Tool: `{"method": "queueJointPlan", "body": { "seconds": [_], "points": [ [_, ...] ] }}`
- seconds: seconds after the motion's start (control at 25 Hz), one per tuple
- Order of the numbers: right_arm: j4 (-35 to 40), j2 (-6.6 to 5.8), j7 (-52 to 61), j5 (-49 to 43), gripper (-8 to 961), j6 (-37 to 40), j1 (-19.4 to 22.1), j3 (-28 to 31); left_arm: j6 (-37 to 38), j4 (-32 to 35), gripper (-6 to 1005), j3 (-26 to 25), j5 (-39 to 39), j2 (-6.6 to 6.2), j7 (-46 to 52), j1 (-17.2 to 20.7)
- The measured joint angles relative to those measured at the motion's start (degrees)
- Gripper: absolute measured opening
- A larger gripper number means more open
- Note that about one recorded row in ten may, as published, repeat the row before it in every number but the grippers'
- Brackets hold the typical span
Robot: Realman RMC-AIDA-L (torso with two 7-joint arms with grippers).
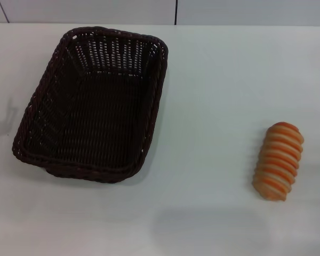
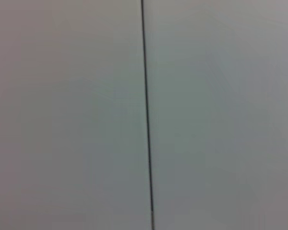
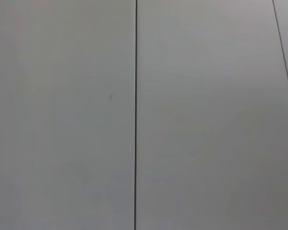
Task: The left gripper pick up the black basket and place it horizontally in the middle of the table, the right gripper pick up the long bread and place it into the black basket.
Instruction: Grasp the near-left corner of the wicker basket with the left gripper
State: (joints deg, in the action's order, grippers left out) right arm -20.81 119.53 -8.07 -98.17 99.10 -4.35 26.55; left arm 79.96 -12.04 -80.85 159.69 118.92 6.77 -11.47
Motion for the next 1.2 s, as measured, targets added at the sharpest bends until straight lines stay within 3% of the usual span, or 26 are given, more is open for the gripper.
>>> {"method": "queueJointPlan", "body": {
  "seconds": [0.44, 0.6, 0.8, 0.88, 0.96, 1.04, 1.12, 1.2],
  "points": [
    [0.3, -0.14, -0.1, 0.0, 761, -2.1, -0.2, 0.5, 0.1, -0.7, 785, 1.4, 0.0, -0.05, 0.6, -0.3],
    [0.3, -0.21, 0.2, 0.4, 761, -3.6, -0.8, 0.6, -3.2, -4.6, 786, 2.1, 0.0, -0.82, 4.6, -0.4],
    [0.3, -0.26, 0.0, 1.0, 762, -6.0, -1.5, 0.7, -10.2, -15.4, 787, 1.7, 1.2, -1.79, 1.4, 1.0],
    [0.2, -0.26, -0.1, 1.4, 762, -6.1, -1.4, 0.7, -10.2, -15.4, 788, 1.7, 1.2, -1.79, 1.4, 1.0],
    [0.1, -0.27, -0.1, 1.5, 762, -6.1, -1.3, 0.7, -28.2, -33.4, 789, 1.8, 5.3, -3.62, -3.1, 5.0],
    [0.0, -0.27, 0.0, 1.5, 762, -6.1, -1.3, 0.7, -36.7, -41.5, 789, 2.2, 5.8, -4.91, -4.0, 6.7],
    [-0.1, -0.26, -0.1, 1.6, 762, -6.1, -1.2, 0.7, -48.2, -51.7, 790, 3.2, 5.8, -7.51, -3.9, 8.6],
    [-0.5, -0.22, -0.1, 1.6, 762, -5.9, -1.2, 0.7, -54.9, -57.8, 790, 3.9, 5.8, -9.42, -3.3, 9.4]
  ]
}}
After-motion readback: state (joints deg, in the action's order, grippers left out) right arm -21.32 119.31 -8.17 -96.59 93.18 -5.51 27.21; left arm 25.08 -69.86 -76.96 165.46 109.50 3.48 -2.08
